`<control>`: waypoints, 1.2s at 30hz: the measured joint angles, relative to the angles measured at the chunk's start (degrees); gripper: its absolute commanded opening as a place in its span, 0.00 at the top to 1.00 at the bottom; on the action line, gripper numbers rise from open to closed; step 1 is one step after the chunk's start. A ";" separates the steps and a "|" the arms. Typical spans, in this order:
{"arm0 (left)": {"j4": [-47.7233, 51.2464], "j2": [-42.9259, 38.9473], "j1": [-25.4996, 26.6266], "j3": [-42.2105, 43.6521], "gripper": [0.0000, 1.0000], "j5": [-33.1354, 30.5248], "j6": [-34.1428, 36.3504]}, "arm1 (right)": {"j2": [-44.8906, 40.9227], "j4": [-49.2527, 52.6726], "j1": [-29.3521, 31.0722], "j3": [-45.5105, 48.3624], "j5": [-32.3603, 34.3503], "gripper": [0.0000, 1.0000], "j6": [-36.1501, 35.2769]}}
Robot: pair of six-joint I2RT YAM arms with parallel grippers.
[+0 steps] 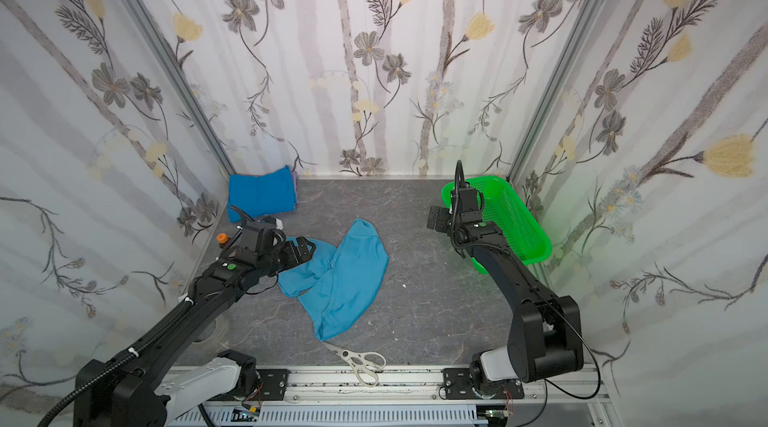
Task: Fold and stack the t-shirts
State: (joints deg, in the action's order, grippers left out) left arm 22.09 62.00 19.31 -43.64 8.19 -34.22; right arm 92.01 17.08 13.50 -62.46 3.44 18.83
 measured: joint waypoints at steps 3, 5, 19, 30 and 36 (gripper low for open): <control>-0.33 -0.66 1.14 2.82 0.00 -0.02 -1.09 | 1.60 0.42 -0.74 1.36 -1.70 0.00 -0.04; -0.59 -0.57 1.97 3.85 0.00 -0.04 -1.99 | 3.10 0.37 -2.08 0.90 -1.86 0.00 -0.07; -2.12 -2.97 4.39 6.73 0.00 -2.23 -4.81 | 25.09 2.08 -4.33 -18.97 -6.25 0.00 -1.75; -2.10 -5.22 4.48 9.79 0.00 -2.21 -4.94 | 31.23 4.48 -4.83 -29.49 -7.91 0.00 -6.49; -1.25 -6.84 3.43 9.51 0.00 -2.19 -4.68 | 16.94 0.11 9.35 -15.61 -16.28 0.01 -10.14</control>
State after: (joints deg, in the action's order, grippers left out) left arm 20.84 55.16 22.74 -34.13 6.00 -38.89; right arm 108.95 17.19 22.85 -78.06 -12.84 8.69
